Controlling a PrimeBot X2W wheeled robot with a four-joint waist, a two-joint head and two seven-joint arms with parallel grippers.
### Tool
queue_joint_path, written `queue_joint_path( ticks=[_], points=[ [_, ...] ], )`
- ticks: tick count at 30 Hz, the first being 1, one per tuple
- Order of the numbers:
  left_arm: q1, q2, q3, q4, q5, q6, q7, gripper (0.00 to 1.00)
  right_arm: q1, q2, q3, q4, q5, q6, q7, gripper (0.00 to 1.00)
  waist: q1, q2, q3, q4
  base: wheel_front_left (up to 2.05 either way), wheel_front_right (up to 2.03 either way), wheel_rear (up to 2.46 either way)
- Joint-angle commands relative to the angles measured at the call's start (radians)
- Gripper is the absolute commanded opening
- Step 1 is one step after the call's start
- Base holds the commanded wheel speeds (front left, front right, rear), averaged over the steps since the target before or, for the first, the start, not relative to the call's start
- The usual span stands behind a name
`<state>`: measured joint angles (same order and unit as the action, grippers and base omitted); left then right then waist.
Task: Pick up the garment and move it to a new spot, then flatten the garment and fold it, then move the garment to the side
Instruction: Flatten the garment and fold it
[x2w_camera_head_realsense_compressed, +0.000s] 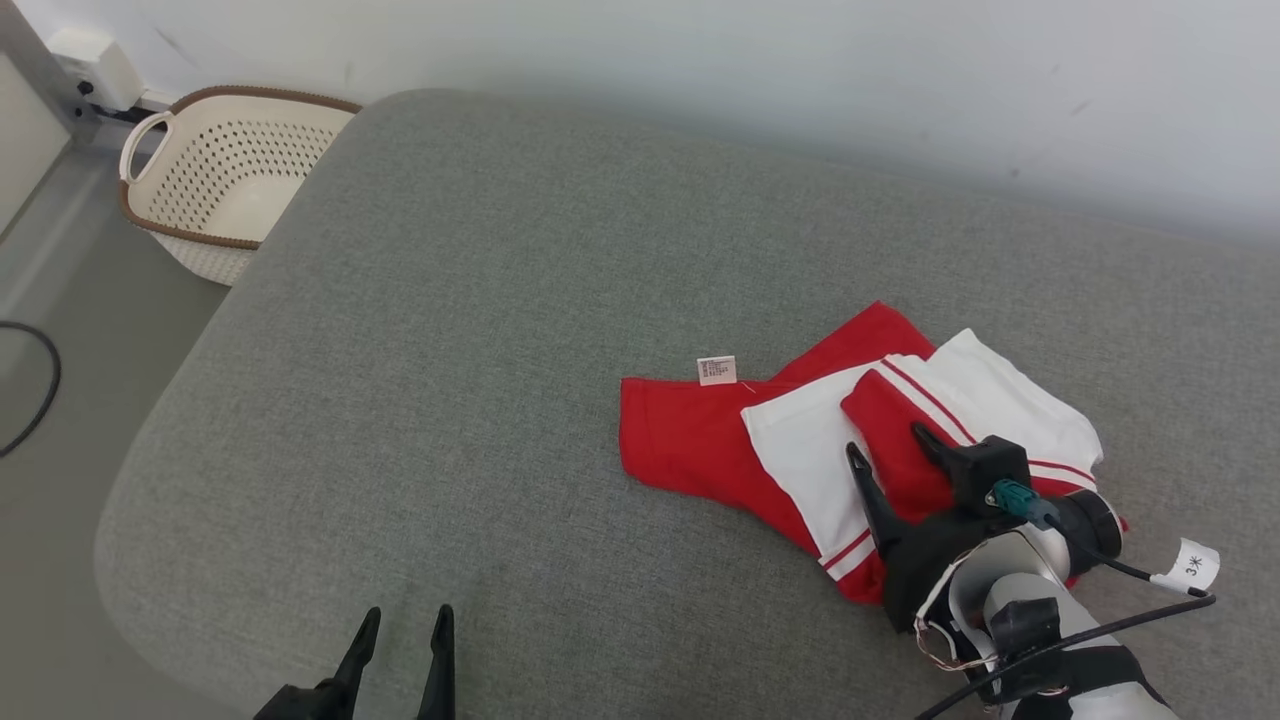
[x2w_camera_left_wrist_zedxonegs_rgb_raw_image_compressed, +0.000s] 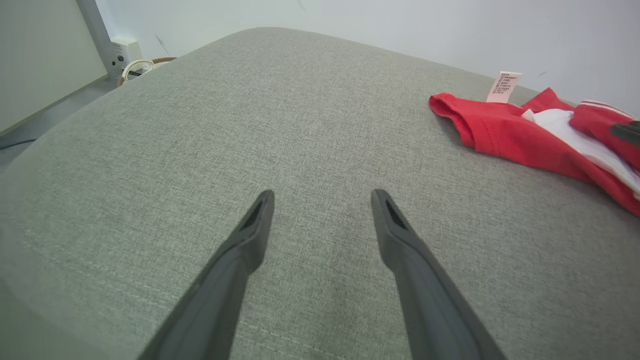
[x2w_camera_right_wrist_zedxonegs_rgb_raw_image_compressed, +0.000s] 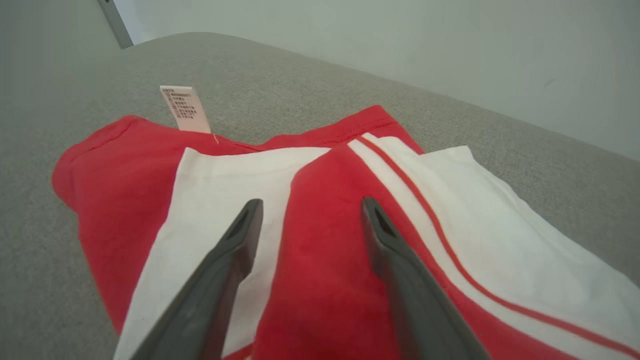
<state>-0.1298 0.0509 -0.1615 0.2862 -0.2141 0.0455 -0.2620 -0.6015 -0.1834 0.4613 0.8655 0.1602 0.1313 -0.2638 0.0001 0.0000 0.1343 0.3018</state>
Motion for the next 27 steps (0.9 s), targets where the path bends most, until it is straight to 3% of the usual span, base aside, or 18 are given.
queue_joint_path(
  ticks=[1,3,4,6,7,10,18,27],
  points=[
    [-0.007,0.0,0.0,-0.002,-0.013,0.003,-0.004,1.0,-0.008,-0.006,-0.012,0.038,-0.023,-0.001,0.0,1.0,-0.0001,0.0,0.02,0.019,0.0,0.0,0.0],
    [-0.006,0.0,-0.002,-0.004,-0.019,0.008,-0.004,1.0,-0.019,-0.005,-0.03,0.068,-0.039,-0.001,0.0,1.0,-0.0001,0.0,0.024,0.02,0.0,0.0,0.0],
    [-0.005,0.0,-0.003,-0.006,-0.023,0.009,-0.004,1.0,-0.023,-0.004,-0.038,0.078,-0.045,-0.001,0.0,0.92,-0.0001,0.0,0.025,0.02,0.0,0.0,0.0],
    [-0.005,0.0,-0.006,-0.006,-0.026,0.013,-0.004,1.0,-0.016,-0.003,-0.054,0.098,-0.06,-0.001,0.0,0.49,-0.0001,0.0,0.028,0.016,0.0,0.0,0.0],
    [-0.005,0.0,-0.006,-0.006,-0.026,0.013,-0.004,1.0,-0.016,-0.003,-0.054,0.098,-0.06,-0.001,0.0,0.49,-0.0001,0.0,0.028,0.016,0.0,0.0,0.0],
    [-0.011,0.0,-0.009,-0.008,-0.03,0.016,-0.004,1.0,-0.022,0.002,-0.082,0.106,-0.075,-0.001,0.001,0.0,-0.0001,0.0,0.03,0.008,0.0,0.0,0.0],
    [-0.001,0.0,-0.008,-0.013,-0.022,0.01,-0.004,1.0,0.008,0.009,-0.163,-0.027,-0.071,-0.001,0.0,0.0,-0.0001,0.0,0.006,-0.035,0.0,0.0,0.0],
    [0.022,0.0,0.02,-0.016,-0.005,-0.008,-0.004,1.0,0.149,-0.017,-0.362,-0.27,-0.024,-0.001,0.0,0.0,-0.0001,0.0,-0.052,-0.122,0.0,0.0,0.0]
  ],
)
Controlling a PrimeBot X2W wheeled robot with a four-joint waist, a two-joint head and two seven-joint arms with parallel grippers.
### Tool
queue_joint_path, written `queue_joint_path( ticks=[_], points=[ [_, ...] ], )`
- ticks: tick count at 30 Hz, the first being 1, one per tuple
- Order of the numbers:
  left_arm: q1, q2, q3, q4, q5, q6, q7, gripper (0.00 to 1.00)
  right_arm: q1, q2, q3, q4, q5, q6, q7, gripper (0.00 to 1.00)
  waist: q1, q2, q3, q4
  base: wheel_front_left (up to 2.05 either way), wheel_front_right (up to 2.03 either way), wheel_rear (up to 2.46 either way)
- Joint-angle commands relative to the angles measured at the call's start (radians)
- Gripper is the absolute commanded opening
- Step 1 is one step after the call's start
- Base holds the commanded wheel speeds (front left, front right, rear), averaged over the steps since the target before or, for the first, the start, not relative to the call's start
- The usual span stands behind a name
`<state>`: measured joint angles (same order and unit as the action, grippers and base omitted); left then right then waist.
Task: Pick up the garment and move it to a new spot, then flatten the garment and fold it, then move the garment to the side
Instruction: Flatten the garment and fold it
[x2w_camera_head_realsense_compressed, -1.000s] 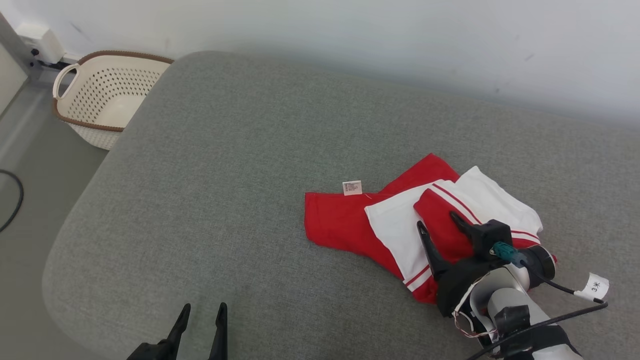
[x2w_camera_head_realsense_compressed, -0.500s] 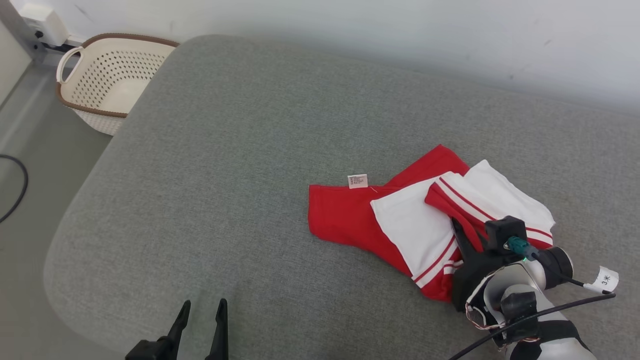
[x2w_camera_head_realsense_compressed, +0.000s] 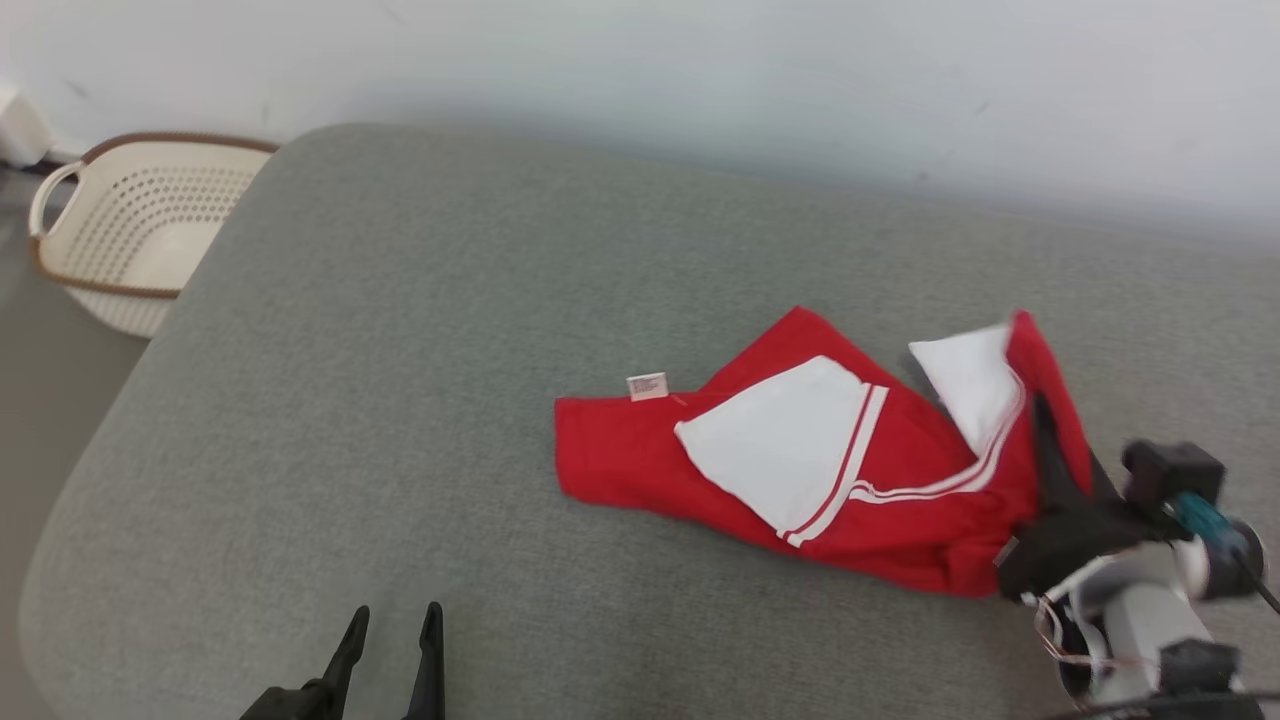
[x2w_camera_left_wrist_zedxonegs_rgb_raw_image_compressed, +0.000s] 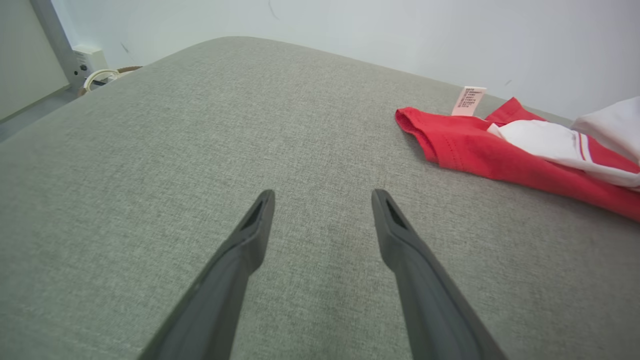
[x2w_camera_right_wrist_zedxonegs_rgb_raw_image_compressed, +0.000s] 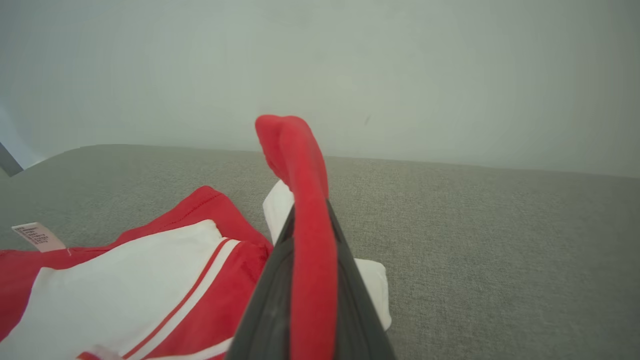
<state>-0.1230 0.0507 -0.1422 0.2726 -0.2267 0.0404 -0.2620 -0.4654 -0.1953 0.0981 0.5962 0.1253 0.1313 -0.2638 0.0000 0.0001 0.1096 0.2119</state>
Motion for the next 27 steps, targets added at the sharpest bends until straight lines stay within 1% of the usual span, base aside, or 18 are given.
queue_joint_path(
  ticks=[1,4,5,7,8,9,14,19,24,27],
  points=[
    [0.017,0.0,0.003,-0.004,0.009,-0.001,-0.004,1.0,0.039,-0.006,-0.019,-0.013,0.012,-0.001,0.0,0.0,0.0,-0.0001,-0.033,-0.044,0.0,0.0,0.0],
    [0.022,0.0,0.006,-0.003,0.008,-0.007,-0.004,1.0,0.113,-0.005,-0.072,-0.023,0.005,-0.001,0.0,0.0,0.0,-0.0001,-0.046,-0.078,0.0,0.0,0.0],
    [0.023,0.0,0.005,-0.001,0.009,-0.009,-0.004,1.0,0.133,-0.002,-0.09,-0.019,0.002,-0.001,0.0,0.13,0.0,-0.0001,-0.05,-0.088,0.0,0.0,0.0],
    [0.024,0.0,0.007,0.003,0.012,-0.011,-0.004,1.0,0.166,0.005,-0.122,-0.014,-0.005,-0.001,0.0,0.47,0.0,-0.0001,-0.058,-0.109,0.0,0.0,0.0],
    [0.026,0.0,0.009,0.004,0.013,-0.012,-0.004,1.0,0.181,0.012,-0.135,-0.01,-0.009,-0.001,0.0,0.8,0.0,-0.0001,-0.062,-0.12,0.0,0.0,0.0],
    [0.028,0.0,0.01,0.007,0.015,-0.015,-0.004,1.0,0.196,0.016,-0.147,-0.007,-0.015,-0.001,0.0,1.0,0.0,-0.0001,-0.066,-0.129,0.0,0.0,0.0],
    [0.037,0.0,0.018,0.018,0.022,-0.025,-0.004,1.0,0.234,0.036,-0.21,0.004,-0.04,-0.001,0.0,1.0,0.0,-0.0001,-0.086,-0.166,0.0,0.0,0.0],
    [0.045,0.0,0.018,0.022,0.025,-0.029,-0.004,1.0,0.243,0.045,-0.226,-0.013,-0.054,-0.001,0.0,1.0,0.0,-0.0001,-0.095,-0.184,0.0,0.0,0.0],
    [0.045,0.0,0.014,0.022,0.025,-0.033,-0.004,1.0,0.239,0.054,-0.203,-0.052,-0.055,-0.001,0.0,1.0,0.0,-0.0001,-0.099,-0.184,0.0,0.0,0.0],
    [0.044,0.0,0.009,0.021,0.023,-0.037,-0.004,1.0,0.227,0.056,-0.16,-0.08,-0.047,-0.001,0.0,1.0,0.0,-0.0001,-0.101,-0.177,0.0,0.0,0.0]
  ],
)
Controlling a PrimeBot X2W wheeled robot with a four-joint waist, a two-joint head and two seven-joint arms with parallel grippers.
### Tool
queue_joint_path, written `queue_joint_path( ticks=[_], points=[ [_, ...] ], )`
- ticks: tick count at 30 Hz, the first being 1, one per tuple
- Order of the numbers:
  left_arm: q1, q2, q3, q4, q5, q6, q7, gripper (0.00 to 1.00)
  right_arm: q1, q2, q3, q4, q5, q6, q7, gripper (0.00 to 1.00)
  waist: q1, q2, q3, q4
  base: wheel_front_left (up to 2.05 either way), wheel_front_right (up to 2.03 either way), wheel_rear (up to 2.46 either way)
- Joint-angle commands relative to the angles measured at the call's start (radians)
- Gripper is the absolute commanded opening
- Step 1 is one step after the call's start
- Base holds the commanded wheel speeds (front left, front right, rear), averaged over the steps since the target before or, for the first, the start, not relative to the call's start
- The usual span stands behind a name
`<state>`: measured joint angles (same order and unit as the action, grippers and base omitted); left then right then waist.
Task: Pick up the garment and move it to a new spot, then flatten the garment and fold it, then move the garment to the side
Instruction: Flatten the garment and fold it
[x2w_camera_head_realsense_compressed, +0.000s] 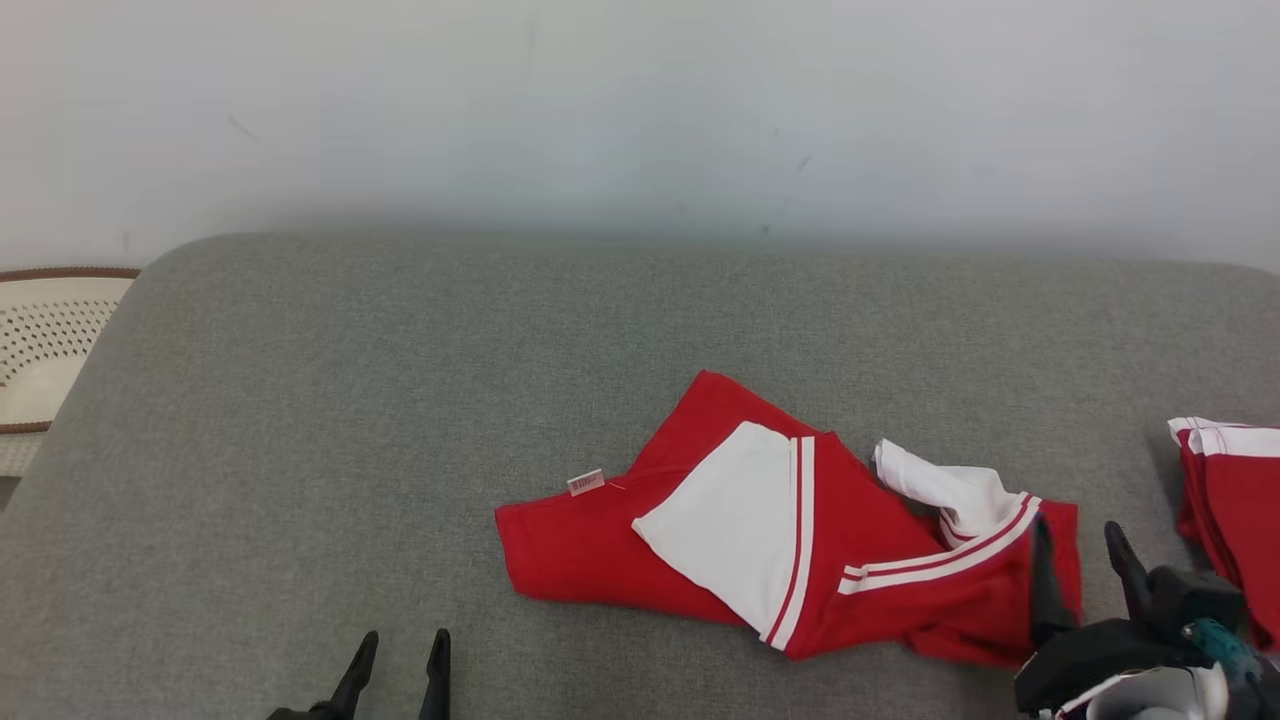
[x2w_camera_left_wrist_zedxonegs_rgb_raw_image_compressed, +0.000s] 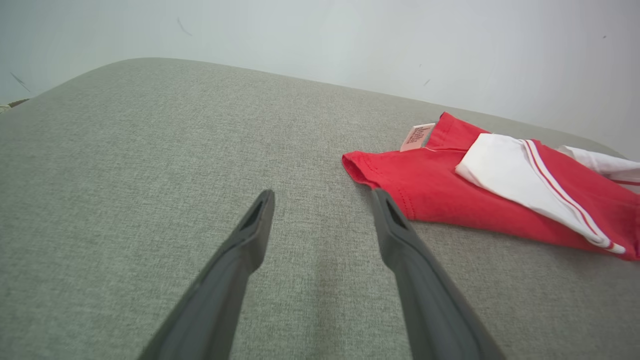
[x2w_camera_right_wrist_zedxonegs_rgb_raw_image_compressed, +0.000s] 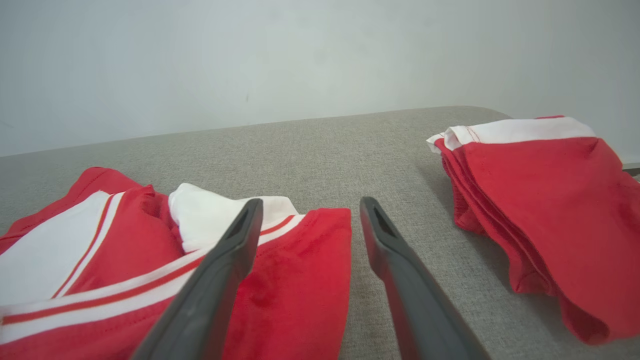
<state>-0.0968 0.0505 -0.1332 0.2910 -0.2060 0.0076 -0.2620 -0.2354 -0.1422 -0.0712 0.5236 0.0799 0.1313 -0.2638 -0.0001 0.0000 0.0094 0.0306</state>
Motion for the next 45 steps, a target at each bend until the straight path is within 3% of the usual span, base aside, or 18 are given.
queue_joint_path(
  ticks=[1,11,24,32,39,41,42,44,45],
  points=[
    [0.016,0.0,-0.002,0.002,0.001,-0.003,-0.004,1.0,-0.009,0.001,0.027,-0.011,0.004,-0.001,0.0,1.0,0.0001,0.0,0.0,0.008,0.0,0.0,0.0],
    [0.004,0.001,-0.031,0.007,-0.023,0.003,-0.004,1.0,-0.102,-0.023,0.261,0.015,0.053,-0.001,0.0,1.0,0.0001,0.0,0.024,0.079,0.0,0.0,0.0],
    [-0.016,0.0,-0.058,-0.004,-0.033,0.016,-0.004,1.0,-0.299,-0.157,0.317,0.27,0.073,-0.001,0.0,1.0,0.0001,0.0,0.106,0.177,0.0,0.0,0.0],
    [-0.029,0.0,-0.069,-0.013,-0.041,0.029,-0.004,1.0,-0.288,-0.18,0.391,0.367,0.131,-0.001,0.0,1.0,0.0001,0.0,0.134,0.176,0.0,0.0,0.0],
    [-0.046,0.001,-0.086,-0.012,-0.046,0.03,-0.004,1.0,-0.332,-0.181,0.516,0.426,0.2,-0.001,0.006,1.0,0.0001,0.0,0.153,0.168,0.0,0.0,0.0],
    [-0.048,0.001,-0.087,-0.013,-0.047,0.03,-0.004,1.0,-0.338,-0.185,0.527,0.432,0.208,-0.001,0.006,0.95,0.0001,0.0,0.155,0.169,0.0,0.0,0.0],
    [-0.047,0.001,-0.089,-0.012,-0.047,0.029,-0.004,1.0,-0.345,-0.189,0.538,0.443,0.214,-0.001,0.008,0.72,0.0001,0.0,0.157,0.17,0.0,0.0,0.0],
    [-0.045,0.001,-0.09,-0.01,-0.05,0.031,-0.004,1.0,-0.357,-0.195,0.549,0.466,0.225,-0.001,0.01,0.05,0.0001,0.0,0.16,0.174,0.0,0.0,0.0],
    [-0.045,0.001,-0.09,-0.008,-0.054,0.033,-0.004,1.0,-0.364,-0.201,0.554,0.478,0.229,-0.001,0.011,0.0,0.0001,0.0,0.163,0.176,0.0,0.0,0.0]
  ],
)
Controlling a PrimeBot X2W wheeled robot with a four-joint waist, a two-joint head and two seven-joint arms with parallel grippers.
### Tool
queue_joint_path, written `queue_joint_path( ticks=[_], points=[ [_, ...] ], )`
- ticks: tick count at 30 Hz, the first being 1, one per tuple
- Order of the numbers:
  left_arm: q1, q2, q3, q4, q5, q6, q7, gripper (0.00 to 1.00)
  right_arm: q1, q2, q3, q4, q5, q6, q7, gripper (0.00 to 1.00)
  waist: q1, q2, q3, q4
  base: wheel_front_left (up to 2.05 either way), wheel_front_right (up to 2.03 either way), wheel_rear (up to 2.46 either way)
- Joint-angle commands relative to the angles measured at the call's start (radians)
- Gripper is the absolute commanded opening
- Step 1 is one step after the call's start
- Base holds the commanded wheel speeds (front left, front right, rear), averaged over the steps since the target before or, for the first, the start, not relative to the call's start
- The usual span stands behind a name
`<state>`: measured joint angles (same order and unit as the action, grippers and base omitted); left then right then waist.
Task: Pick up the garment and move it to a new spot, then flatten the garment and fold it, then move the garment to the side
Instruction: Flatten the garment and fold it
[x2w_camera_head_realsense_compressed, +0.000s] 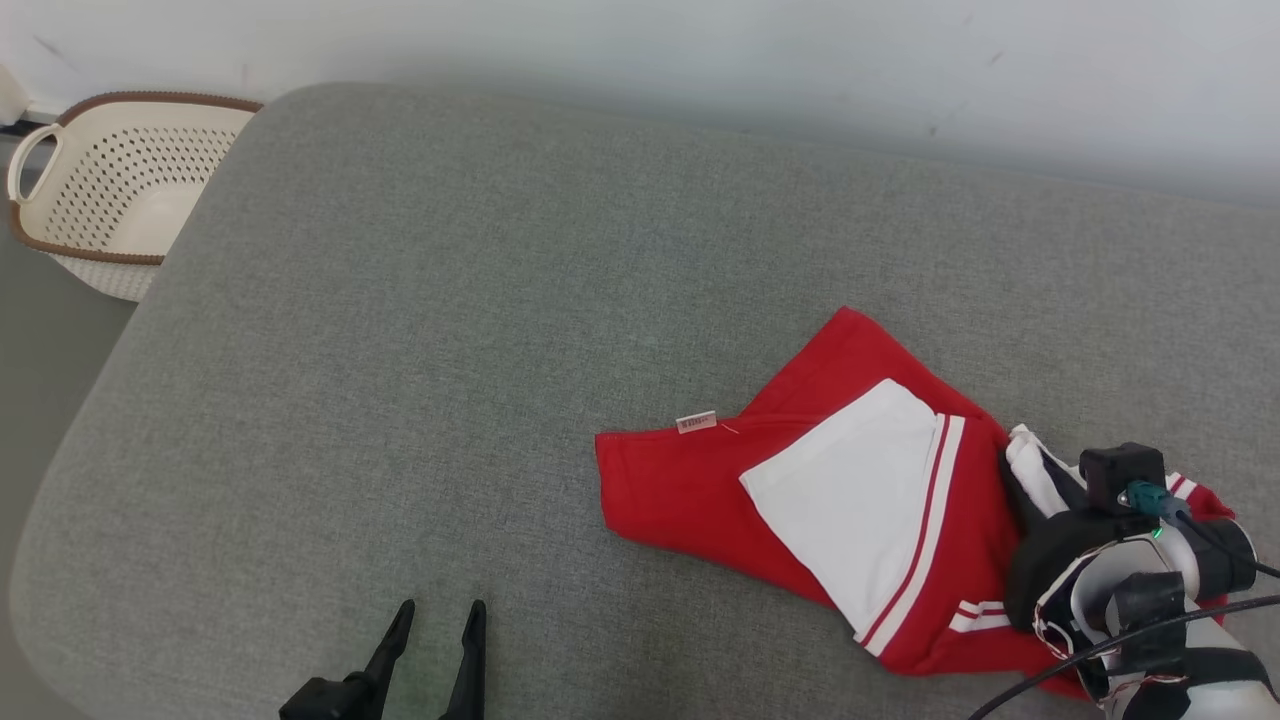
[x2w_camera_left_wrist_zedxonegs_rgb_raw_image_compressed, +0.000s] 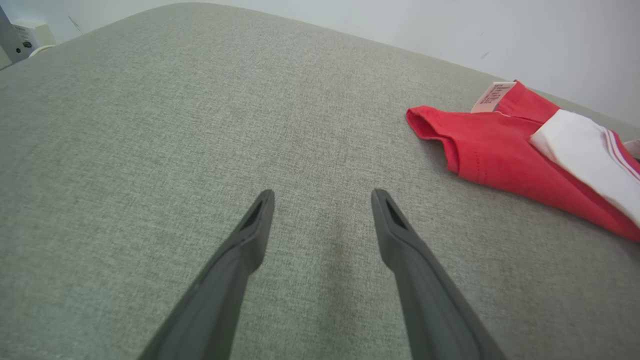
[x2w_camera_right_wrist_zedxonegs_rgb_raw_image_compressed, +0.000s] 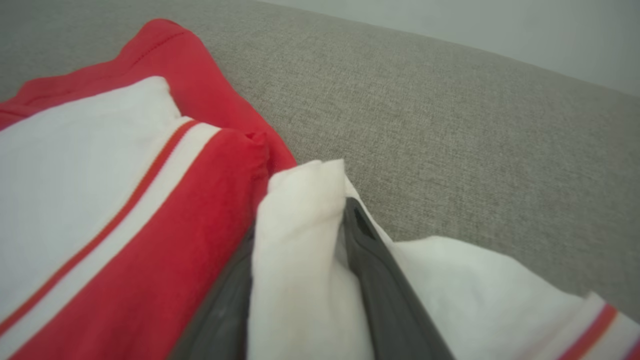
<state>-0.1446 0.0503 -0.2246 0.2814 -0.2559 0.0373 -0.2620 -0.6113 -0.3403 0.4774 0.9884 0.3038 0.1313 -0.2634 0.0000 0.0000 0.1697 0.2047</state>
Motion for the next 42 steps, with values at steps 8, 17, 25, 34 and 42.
queue_joint_path(
  ticks=[8,17,25,34,42],
  points=[
    [-0.017,0.001,-0.005,-0.001,-0.007,0.004,-0.004,1.0,-0.152,-0.077,0.013,0.016,-0.053,-0.002,0.001,0.0,0.0,0.0,0.044,0.021,0.0,0.0,0.0],
    [-0.063,0.001,-0.068,-0.005,-0.032,0.007,-0.004,1.0,-0.35,-0.165,-0.025,0.05,-0.162,-0.001,-0.001,0.0,0.0,0.0,0.102,0.09,0.0,0.0,0.0],
    [-0.068,0.001,-0.094,-0.004,-0.037,0.024,-0.004,1.0,-0.434,-0.151,-0.093,0.202,-0.202,-0.001,0.003,1.0,0.0,0.0,0.103,0.122,0.0,0.0,0.0],
    [-0.048,0.001,-0.061,-0.012,0.0,0.008,-0.004,1.0,-0.267,-0.067,-0.191,0.023,-0.176,-0.001,-0.002,1.0,0.0,0.0,0.015,0.035,0.0,0.0,0.0],
    [-0.044,0.001,-0.043,-0.006,0.023,-0.023,-0.004,1.0,-0.039,-0.013,-0.28,-0.175,-0.137,-0.001,-0.002,1.0,0.0,0.0,-0.063,-0.055,0.0,0.0,0.0]
  ],
)
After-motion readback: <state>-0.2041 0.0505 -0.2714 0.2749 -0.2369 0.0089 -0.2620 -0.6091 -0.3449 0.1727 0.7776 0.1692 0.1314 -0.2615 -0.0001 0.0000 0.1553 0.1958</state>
